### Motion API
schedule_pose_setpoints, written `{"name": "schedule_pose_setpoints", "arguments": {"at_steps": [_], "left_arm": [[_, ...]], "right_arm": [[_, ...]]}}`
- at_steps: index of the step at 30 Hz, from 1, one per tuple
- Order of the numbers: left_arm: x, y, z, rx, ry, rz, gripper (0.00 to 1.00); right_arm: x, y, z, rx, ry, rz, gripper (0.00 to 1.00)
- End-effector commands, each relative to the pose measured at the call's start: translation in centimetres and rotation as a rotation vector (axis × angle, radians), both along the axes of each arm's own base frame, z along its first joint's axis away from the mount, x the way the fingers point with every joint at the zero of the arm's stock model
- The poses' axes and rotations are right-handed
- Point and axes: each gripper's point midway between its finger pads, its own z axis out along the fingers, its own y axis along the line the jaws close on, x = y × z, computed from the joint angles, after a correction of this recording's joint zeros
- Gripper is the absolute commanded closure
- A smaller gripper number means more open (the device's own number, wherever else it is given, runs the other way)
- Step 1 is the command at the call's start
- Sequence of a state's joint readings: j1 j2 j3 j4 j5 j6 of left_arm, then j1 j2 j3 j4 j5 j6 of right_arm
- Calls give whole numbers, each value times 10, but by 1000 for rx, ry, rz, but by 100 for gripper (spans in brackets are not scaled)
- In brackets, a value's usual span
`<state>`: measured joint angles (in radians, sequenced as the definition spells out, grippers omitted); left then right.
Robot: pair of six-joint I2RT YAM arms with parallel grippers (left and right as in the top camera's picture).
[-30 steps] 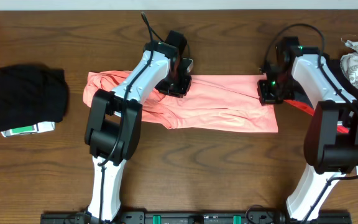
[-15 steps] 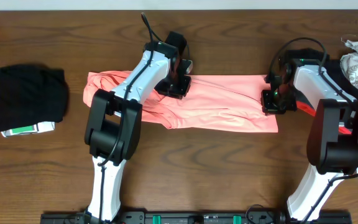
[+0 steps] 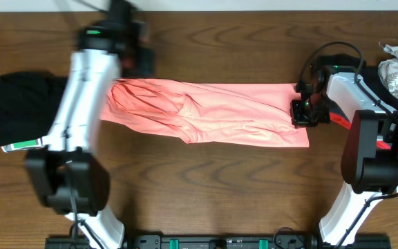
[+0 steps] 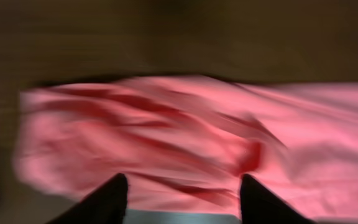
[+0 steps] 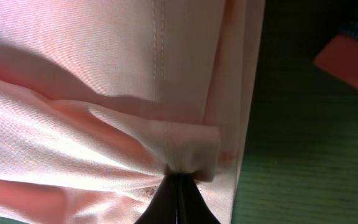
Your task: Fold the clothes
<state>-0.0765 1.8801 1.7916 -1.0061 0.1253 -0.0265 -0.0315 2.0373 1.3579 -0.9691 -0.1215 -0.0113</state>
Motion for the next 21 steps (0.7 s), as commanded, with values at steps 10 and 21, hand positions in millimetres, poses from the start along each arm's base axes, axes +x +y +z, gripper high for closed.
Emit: {"name": "schedule_pose_setpoints", "arguments": {"at_steps": [10, 21], "left_arm": [[-9, 104, -93, -178, 247, 192, 34], [-13, 121, -148, -179, 340, 182, 34]], "right_arm": [[-8, -2, -9, -13, 31, -11, 99], [-10, -2, -9, -12, 38, -10, 99]]}}
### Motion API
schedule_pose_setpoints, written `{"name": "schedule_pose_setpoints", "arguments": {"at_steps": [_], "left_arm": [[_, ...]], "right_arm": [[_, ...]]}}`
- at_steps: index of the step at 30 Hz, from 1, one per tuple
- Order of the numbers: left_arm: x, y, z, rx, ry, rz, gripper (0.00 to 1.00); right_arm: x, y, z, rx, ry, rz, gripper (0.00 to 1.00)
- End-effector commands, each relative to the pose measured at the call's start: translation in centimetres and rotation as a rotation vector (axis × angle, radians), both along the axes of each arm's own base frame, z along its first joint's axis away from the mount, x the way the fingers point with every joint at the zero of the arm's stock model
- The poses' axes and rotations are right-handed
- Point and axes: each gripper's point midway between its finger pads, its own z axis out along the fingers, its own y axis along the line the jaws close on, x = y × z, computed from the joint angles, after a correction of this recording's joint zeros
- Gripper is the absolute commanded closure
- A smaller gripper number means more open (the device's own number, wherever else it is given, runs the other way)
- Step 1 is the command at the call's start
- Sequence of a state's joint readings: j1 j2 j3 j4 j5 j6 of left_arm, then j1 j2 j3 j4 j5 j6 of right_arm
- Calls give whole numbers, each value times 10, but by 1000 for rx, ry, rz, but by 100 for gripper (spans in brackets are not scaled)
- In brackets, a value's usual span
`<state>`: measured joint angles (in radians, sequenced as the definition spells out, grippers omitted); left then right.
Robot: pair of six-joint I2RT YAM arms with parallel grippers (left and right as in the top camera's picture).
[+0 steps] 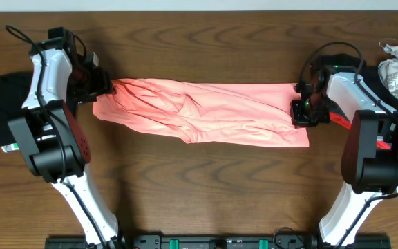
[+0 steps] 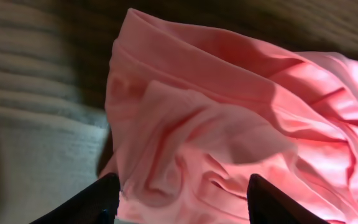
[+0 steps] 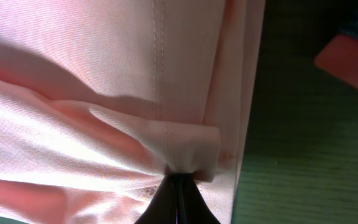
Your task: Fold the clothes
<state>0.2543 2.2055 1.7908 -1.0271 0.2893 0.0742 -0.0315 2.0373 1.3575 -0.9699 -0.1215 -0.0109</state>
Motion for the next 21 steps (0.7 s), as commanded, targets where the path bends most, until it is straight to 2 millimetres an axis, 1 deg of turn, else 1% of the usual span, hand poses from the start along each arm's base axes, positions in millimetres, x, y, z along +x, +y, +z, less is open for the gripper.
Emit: {"name": "schedule_pose_setpoints", "arguments": {"at_steps": [1, 8, 14, 16, 17, 20, 21], "left_arm": [[-4, 5, -17, -16, 30, -9, 34], [-5, 8, -34, -25, 55, 6, 33], [-9, 6, -51, -37, 95, 5, 33], [-10, 3, -54, -48, 104, 20, 34], [-10, 2, -54, -55, 104, 26, 40], [-6, -6, -50, -109, 84, 26, 94], [-5, -10, -49, -131, 78, 26, 94]], "right_arm": [[-10, -2, -9, -12, 39, -10, 99], [-10, -2, -9, -12, 39, -10, 99], [-11, -2, -9, -13, 40, -10, 99], [-11, -2, -9, -13, 40, -10, 99], [-11, -2, -9, -13, 40, -10, 99], [-11, -2, -9, -12, 40, -10, 99], [-11, -2, -9, -12, 40, -10, 99]]}}
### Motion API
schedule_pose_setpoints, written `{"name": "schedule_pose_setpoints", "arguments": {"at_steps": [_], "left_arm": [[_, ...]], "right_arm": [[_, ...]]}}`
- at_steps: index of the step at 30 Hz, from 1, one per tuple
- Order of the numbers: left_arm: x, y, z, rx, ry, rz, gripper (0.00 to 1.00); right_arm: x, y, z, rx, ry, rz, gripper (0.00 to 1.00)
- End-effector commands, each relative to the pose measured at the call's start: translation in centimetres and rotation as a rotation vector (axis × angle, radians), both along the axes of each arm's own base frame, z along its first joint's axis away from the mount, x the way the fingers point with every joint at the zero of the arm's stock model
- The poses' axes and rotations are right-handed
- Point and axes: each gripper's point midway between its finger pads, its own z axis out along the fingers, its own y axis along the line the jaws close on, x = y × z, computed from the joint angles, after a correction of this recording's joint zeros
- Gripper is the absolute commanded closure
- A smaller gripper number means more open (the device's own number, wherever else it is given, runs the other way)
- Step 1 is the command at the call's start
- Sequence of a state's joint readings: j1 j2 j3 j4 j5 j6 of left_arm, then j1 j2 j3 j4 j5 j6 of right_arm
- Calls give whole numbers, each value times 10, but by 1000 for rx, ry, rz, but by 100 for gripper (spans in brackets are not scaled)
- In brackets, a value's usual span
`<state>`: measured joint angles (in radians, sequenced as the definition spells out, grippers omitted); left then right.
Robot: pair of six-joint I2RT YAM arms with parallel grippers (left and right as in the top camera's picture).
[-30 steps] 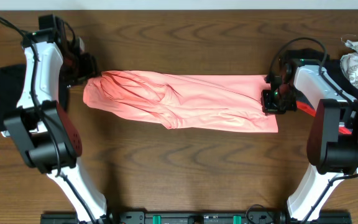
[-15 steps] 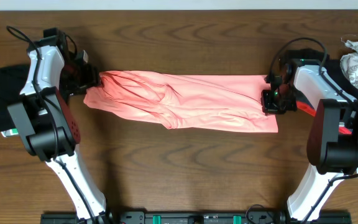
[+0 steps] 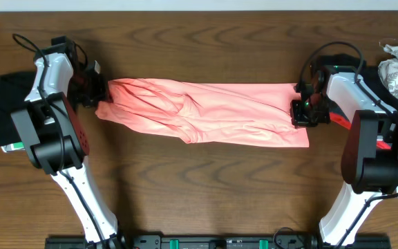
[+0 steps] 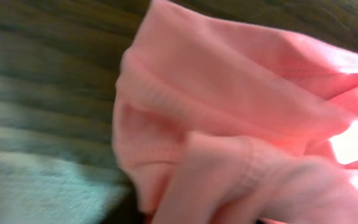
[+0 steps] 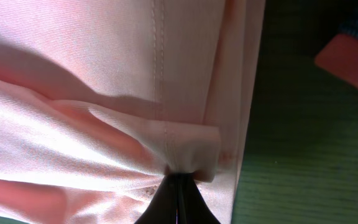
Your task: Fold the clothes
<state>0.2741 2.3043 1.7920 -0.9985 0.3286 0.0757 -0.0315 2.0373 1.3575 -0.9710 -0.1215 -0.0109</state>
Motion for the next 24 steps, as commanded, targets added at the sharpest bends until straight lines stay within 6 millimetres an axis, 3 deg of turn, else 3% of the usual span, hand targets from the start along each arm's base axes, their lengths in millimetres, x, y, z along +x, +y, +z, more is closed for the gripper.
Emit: {"name": "schedule_pose_setpoints", "arguments": {"at_steps": [1, 5, 10, 15, 17, 20, 24], "left_arm": [[-3, -14, -9, -92, 17, 11, 94], [2, -25, 3, -161, -17, 17, 94], [9, -24, 36, -150, -86, 30, 94], [9, 1, 70, 12, -133, 76, 94], [8, 8, 80, 61, -150, 84, 94], [6, 15, 88, 108, -160, 87, 94], [2, 29, 87, 191, -139, 96, 94]], "right_arm": [[-11, -2, -9, -13, 40, -10, 99], [-11, -2, -9, -13, 43, -10, 99], [-11, -2, -8, -12, 42, -10, 99], [-5, 0, 1, 3, 24, -12, 99], [3, 3, 12, 18, -2, -14, 99], [17, 3, 36, 23, -58, -13, 89], [31, 3, 77, 21, -140, -12, 84]]}}
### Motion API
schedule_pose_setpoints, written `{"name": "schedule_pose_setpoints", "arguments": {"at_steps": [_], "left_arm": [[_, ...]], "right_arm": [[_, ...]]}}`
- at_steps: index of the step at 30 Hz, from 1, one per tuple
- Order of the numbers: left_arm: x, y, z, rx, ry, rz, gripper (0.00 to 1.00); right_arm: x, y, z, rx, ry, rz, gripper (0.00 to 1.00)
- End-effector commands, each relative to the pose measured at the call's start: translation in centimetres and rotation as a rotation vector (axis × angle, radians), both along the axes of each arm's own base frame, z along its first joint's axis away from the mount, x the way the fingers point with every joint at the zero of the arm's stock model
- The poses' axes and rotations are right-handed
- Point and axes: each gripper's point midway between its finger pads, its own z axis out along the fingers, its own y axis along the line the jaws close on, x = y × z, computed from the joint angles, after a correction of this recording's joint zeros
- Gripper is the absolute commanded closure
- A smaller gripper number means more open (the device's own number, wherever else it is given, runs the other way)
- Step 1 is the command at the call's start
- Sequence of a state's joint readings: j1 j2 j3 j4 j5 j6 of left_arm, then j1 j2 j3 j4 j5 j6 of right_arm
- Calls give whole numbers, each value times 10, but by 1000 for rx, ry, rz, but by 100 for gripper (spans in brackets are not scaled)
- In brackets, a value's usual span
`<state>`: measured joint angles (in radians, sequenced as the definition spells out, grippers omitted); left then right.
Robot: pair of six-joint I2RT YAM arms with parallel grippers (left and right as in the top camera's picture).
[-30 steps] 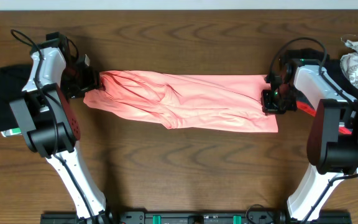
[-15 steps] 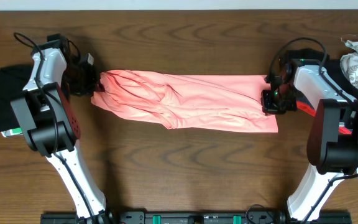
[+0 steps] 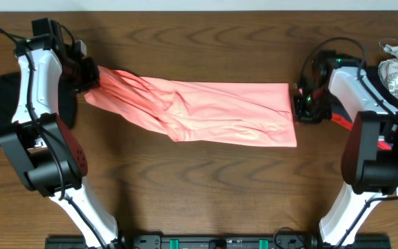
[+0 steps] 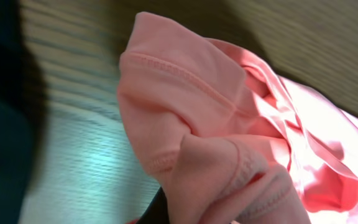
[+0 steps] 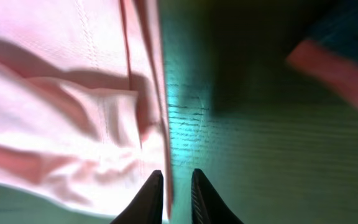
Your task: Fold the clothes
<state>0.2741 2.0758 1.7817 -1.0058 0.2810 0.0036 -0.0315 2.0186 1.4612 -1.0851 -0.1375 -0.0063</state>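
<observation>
A pink garment (image 3: pixel 199 114) lies stretched across the wooden table (image 3: pixel 206 194), rumpled toward its left end. My left gripper (image 3: pixel 88 77) is shut on that left end. In the left wrist view the bunched hem (image 4: pixel 185 118) fills the space over the left gripper (image 4: pixel 185 214) and hides most of the fingers. My right gripper (image 3: pixel 301 109) stands at the garment's right edge. In the right wrist view the right gripper (image 5: pixel 174 186) is open a little, with the thin cloth edge (image 5: pixel 73 93) running down between the dark fingers (image 5: pixel 151 199).
A black garment (image 3: pixel 5 111) lies at the far left, beside the left arm, and shows dark in the left wrist view. A patterned white cloth is heaped at the right edge. A red-pink item (image 5: pixel 334 71) lies right of the right gripper.
My right gripper has opened and let go of the right hem. My left gripper, shut on the left end, has moved back and left. The whole garment has shifted left.
My right gripper stayed shut on the right hem while my left gripper was open over the garment's left end. The left gripper then stood open at that end, then pressed into the cloth. Now the left holds it and the right has let go.
</observation>
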Motion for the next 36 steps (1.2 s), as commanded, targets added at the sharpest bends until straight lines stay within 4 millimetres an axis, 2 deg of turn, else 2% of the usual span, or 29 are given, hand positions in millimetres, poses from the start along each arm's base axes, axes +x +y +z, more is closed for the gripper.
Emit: {"name": "schedule_pose_setpoints", "arguments": {"at_steps": [1, 6, 10, 12, 16, 22, 28, 36], "left_arm": [[-8, 24, -4, 122, 45, 38, 94], [-14, 47, -5, 234, 76, 73, 94], [-24, 80, -2, 357, 113, 177, 94], [-27, 86, -2, 347, 113, 218, 94], [-24, 79, -2, 287, 98, 210, 94], [-19, 50, 2, 279, 95, 144, 94], [-11, -1, 13, 311, 71, -15, 94], [-16, -67, 16, 354, 90, -177, 94]], "right_arm": [[24, 0, 55, 4, -149, -7, 84], [30, 0, 98, 1, -239, -6, 84], [29, -4, 120, -2, -297, -18, 83], [29, -8, 126, -4, -313, -27, 83], [27, -14, 129, -7, -318, -44, 83], [25, -16, 129, -7, -311, -49, 84], [25, -17, 129, -8, -310, -51, 84], [25, -17, 129, -8, -310, -51, 85]]}}
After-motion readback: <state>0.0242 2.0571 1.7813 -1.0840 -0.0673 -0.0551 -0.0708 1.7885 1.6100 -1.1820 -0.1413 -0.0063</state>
